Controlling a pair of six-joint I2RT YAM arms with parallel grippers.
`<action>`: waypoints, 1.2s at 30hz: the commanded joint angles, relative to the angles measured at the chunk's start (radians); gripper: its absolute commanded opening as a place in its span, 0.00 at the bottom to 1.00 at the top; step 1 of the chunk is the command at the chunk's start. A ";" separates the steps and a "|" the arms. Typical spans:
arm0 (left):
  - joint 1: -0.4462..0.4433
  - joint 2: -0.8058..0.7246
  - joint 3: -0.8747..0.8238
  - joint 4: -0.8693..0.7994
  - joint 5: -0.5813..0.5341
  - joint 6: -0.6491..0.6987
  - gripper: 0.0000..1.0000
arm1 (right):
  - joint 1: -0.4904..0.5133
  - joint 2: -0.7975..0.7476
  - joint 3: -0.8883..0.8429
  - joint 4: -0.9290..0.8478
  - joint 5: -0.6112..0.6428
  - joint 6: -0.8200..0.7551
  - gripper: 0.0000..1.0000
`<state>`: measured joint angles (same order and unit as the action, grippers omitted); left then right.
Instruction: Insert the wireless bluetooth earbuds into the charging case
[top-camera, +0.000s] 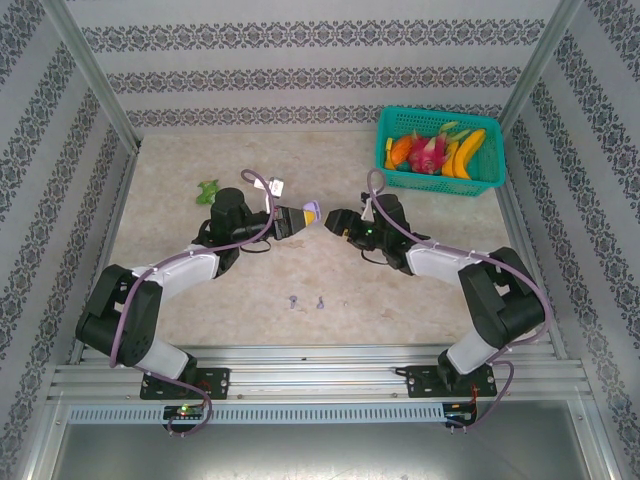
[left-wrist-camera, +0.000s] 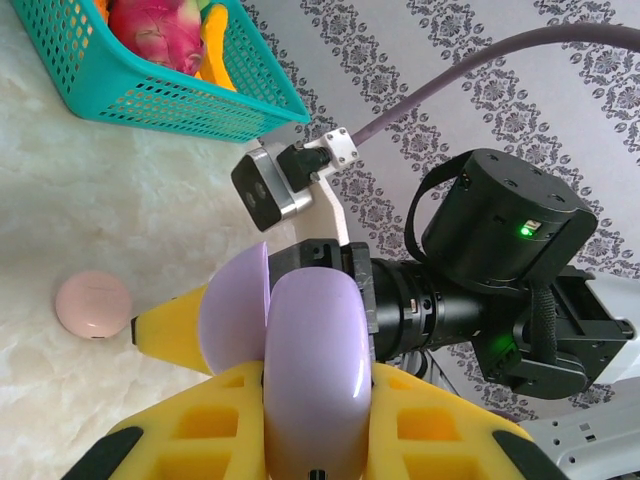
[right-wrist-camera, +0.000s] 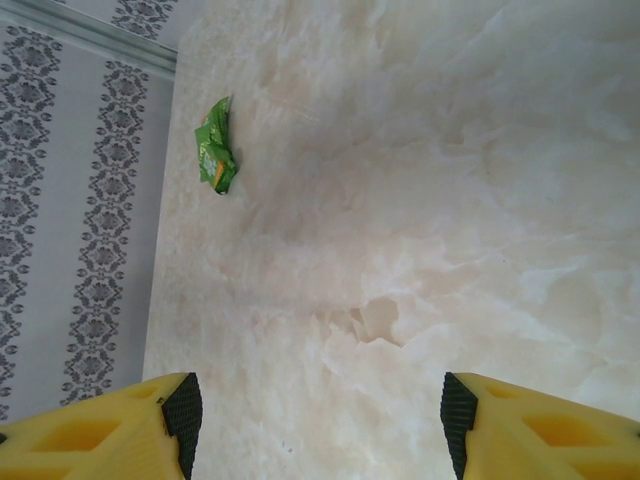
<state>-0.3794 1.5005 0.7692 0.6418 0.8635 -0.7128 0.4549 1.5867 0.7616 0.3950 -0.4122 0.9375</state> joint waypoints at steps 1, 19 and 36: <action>-0.001 -0.007 0.009 0.032 0.012 0.023 0.00 | -0.020 -0.081 -0.033 0.036 -0.021 0.031 0.66; -0.002 0.102 0.051 0.240 0.074 -0.146 0.00 | -0.019 -0.175 -0.015 0.070 -0.178 -0.084 0.44; -0.004 0.108 0.060 0.239 0.095 -0.161 0.00 | -0.021 -0.143 0.028 0.091 -0.198 -0.080 0.40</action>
<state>-0.3794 1.6058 0.7956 0.8169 0.9356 -0.8619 0.4400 1.4311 0.7593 0.4477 -0.5873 0.8833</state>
